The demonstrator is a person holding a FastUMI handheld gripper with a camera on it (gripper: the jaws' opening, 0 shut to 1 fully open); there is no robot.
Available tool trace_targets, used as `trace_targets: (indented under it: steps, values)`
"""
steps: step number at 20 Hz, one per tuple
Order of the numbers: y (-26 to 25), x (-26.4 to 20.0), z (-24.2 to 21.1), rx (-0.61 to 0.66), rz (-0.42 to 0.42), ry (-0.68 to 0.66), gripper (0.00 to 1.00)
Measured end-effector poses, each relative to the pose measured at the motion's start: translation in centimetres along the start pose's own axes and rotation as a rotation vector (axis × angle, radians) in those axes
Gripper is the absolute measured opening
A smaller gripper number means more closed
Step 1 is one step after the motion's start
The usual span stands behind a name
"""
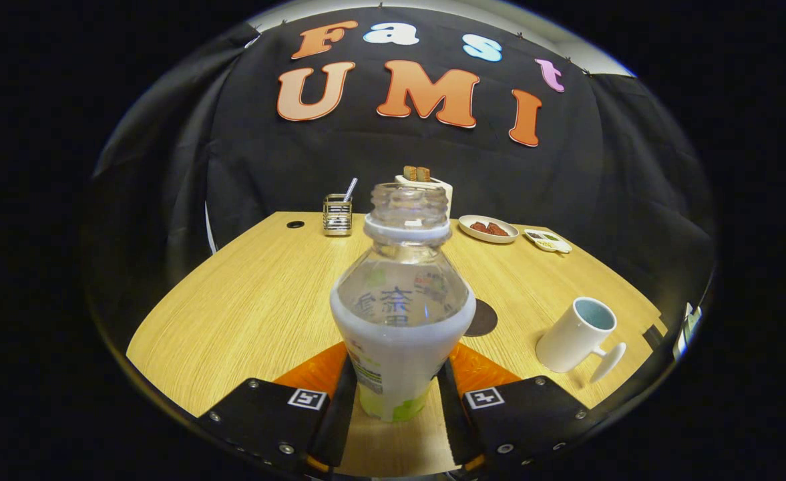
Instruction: Take the bottle from table, then pour the juice into the cup, finally place the bottle on the coaster
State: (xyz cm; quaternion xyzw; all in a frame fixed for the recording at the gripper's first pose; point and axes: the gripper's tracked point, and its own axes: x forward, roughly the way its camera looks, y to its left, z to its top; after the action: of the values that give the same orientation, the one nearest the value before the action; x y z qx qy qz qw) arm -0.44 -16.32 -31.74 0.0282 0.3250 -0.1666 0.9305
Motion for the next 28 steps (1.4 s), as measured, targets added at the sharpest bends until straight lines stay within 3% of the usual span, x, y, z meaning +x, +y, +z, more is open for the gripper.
trace_targets:
  steps: [4, 14, 28]
  values:
    - [-1.5, -0.8, 1.7, 0.079, 0.001, -0.021, 0.58]
    - [-3.9, -1.8, 7.7, 0.518, 0.124, -0.124, 0.58]
    - [-7.6, -0.6, 9.9, 1.142, 0.250, -0.156, 0.57]
